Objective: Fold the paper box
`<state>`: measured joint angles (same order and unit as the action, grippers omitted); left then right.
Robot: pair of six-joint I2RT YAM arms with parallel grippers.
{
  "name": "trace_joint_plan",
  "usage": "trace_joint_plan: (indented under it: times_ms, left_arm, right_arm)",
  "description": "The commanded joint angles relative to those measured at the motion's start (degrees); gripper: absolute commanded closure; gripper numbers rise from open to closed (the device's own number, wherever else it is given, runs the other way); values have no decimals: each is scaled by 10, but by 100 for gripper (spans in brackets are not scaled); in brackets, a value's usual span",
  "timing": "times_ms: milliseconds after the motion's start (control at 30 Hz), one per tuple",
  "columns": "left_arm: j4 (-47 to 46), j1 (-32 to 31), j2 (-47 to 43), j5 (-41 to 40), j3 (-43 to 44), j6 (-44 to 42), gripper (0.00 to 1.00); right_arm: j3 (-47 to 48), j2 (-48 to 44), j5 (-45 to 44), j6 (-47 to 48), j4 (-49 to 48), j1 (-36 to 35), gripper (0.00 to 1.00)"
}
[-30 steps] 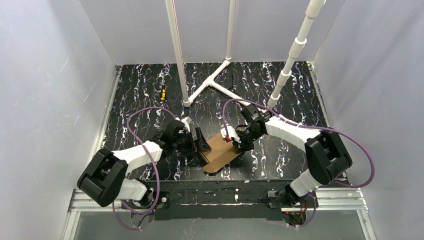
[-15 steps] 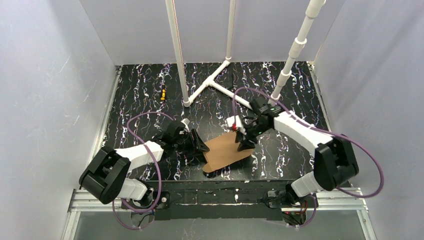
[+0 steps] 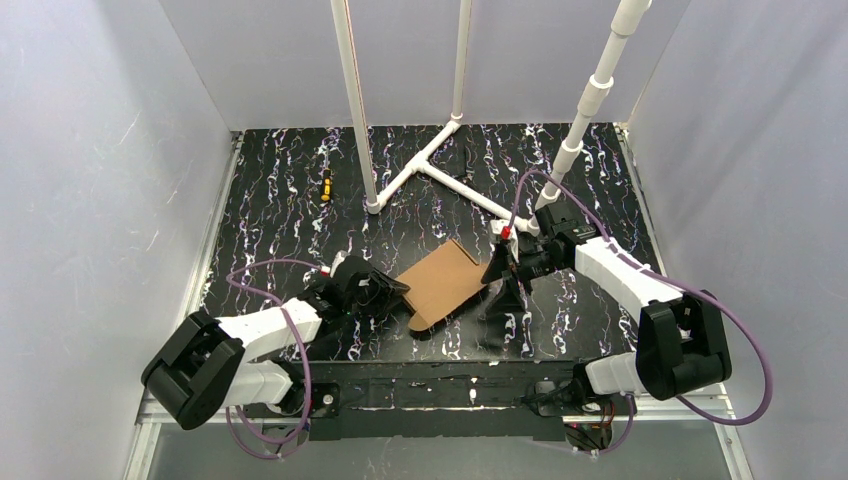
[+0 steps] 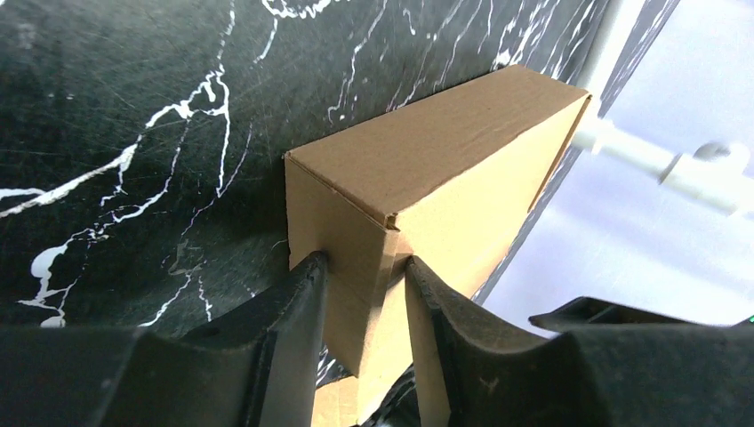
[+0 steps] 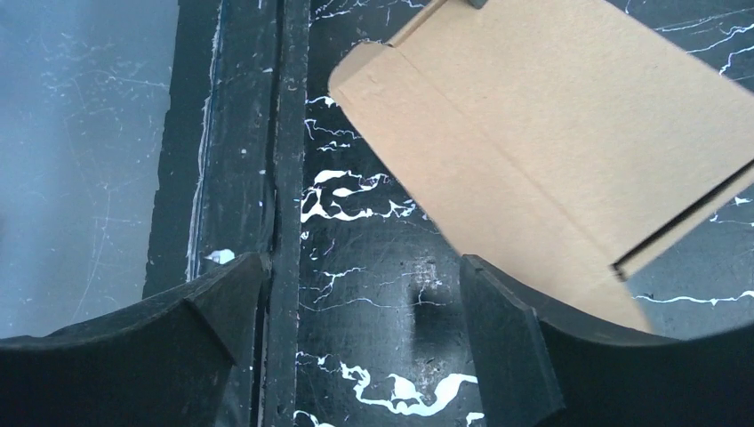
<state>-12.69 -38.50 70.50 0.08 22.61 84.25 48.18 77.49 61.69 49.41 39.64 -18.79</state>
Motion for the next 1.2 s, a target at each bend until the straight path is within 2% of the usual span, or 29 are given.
trace_joint_plan:
  times_ms: [0,100,200,267,300,333,400,500,567,667,767,967,1167]
  left_arm:
    - [51,-14,0,-122,-24,118,69]
    - [49,-32,-6,-155,-32,171,71]
    - [48,-47,-6,-180,-29,201,72]
    - [46,-56,-6,-194,-27,215,72]
    - [46,-59,-7,-202,-26,218,72]
    - [45,-64,-8,-206,-25,220,72]
    - [45,-70,-6,-209,-23,224,72]
    - [44,-79,-2,-207,-22,226,73]
    - [44,-84,1,-203,-21,226,72]
    - [44,-88,0,-199,-20,224,72]
    - [44,-93,-6,-199,-20,222,72]
    - [44,-107,-7,-195,-16,226,72]
    - [43,-130,2,-199,-9,237,72]
  right_arm:
    - [2,5,20,-2,-29,3,2]
    - [-3,14,35,-13,-38,3,1]
    - [-20,24,57,-107,-106,3,2]
    - [-42,21,35,-252,-202,3,2]
    - [-64,12,8,-338,-277,3,2]
    - [-105,1,-25,-437,-395,3,2]
    - [-152,-25,-96,-574,-519,2,2]
    - [-181,-17,-185,-717,-602,-1,2]
    - [-214,-5,-198,-786,-686,-2,2]
    - [-266,11,-196,-862,-825,-13,2]
    - [-308,37,-240,-911,-959,-24,2]
    - [-312,124,-301,-971,-1044,-45,2]
    - [-306,194,-304,-1020,-1089,-56,2]
